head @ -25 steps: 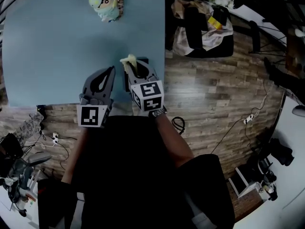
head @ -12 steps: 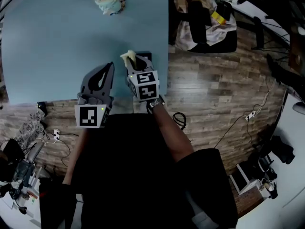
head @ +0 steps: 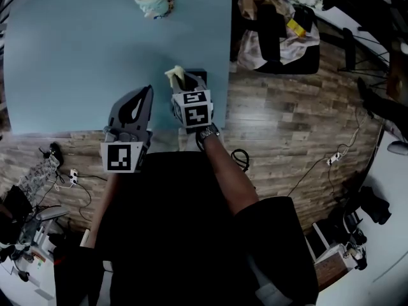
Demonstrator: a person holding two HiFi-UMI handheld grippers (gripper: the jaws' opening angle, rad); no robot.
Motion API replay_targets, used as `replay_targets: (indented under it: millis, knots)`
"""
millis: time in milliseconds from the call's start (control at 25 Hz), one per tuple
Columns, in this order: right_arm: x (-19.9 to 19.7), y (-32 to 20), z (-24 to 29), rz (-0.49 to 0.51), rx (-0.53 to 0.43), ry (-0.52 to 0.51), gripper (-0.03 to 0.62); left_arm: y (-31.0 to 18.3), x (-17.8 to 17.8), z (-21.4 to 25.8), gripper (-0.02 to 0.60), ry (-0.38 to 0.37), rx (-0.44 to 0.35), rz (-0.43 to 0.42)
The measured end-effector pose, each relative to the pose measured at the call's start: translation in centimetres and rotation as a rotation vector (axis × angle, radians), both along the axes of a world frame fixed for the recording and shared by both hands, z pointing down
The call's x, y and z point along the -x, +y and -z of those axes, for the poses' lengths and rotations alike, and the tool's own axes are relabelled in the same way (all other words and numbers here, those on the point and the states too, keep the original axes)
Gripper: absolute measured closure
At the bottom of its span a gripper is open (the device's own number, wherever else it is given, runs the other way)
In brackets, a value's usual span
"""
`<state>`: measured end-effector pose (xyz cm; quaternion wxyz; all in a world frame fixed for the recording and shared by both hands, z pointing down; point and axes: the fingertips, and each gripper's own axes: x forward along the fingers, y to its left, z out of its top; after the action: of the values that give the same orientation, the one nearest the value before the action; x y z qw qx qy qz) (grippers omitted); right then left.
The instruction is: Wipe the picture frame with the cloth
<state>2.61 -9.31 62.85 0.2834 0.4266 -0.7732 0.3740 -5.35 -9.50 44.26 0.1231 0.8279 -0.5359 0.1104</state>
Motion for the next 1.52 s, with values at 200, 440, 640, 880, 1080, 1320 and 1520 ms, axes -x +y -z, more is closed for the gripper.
replay_targets:
  millis: [200, 440, 640, 880, 1080, 1320, 1520]
  knots:
    - [0.2, -0.4, -0.7, 0.002, 0.012, 0.001, 0.536, -0.2, 0.0, -0.1, 0.584, -0.005, -0.004, 0.001]
    - [0.1, -0.3, -1.0, 0.009, 0.033, 0.009, 0.536, -0.2, -0.3, -0.3, 0.584, -0.013, -0.006, -0.006]
    - [0.0, -0.3, -0.8, 0.007, 0.034, 0.002, 0.536, -0.1, -0.6, 0.0, 0.584, -0.01, -0.006, -0.005]
    - [-0.3, -0.3, -0.6, -0.005, 0.032, -0.003, 0.536, 0.0, -0.8, -0.1, 0.584, -0.013, 0.002, -0.009]
    - [-0.9, -0.4, -0.4, -0.023, 0.037, -0.003, 0.536, 0.1, -1.0, -0.2, 0.584, -0.02, 0.004, -0.021]
    - [-1.6, -0.4, -0.5, -0.042, 0.038, 0.002, 0.536, 0.0, -1.5, -0.2, 0.584, -0.014, 0.001, -0.034]
    - [-2.6, -0.5, -0.5, -0.063, 0.035, 0.007, 0.536, 0.0, -1.9, -0.6, 0.584, -0.02, 0.013, -0.047]
